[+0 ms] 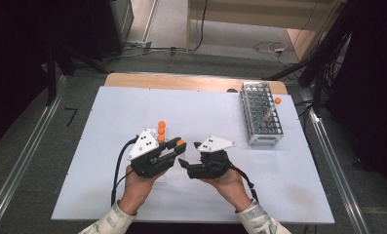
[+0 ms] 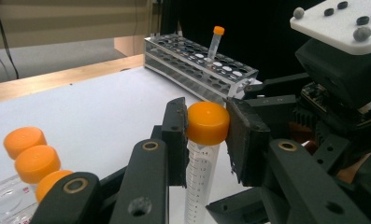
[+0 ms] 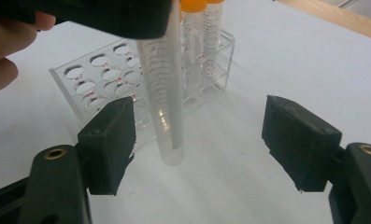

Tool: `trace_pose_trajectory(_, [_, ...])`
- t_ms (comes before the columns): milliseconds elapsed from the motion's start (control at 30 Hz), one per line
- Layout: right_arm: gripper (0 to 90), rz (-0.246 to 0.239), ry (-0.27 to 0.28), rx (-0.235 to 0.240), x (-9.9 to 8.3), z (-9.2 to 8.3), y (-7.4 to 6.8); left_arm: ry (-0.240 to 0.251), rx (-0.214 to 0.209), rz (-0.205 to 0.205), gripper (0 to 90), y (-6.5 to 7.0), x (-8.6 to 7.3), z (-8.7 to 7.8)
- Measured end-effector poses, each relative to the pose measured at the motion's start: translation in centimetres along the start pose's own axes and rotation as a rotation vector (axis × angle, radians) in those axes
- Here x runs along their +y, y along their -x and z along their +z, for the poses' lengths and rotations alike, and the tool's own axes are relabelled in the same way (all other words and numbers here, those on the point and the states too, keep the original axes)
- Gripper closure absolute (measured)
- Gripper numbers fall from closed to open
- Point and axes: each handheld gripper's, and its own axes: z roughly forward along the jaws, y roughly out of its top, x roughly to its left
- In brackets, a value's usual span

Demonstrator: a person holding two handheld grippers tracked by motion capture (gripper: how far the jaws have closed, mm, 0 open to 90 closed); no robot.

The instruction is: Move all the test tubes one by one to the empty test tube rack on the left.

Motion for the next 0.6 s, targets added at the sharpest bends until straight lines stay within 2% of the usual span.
trace_pose_trajectory(600, [23.5,0.003,-0.016,-0.004,-0.4,0.0,0.3,0.044,0.045,-0.031,69.7,-1.4,0.8,-1.5])
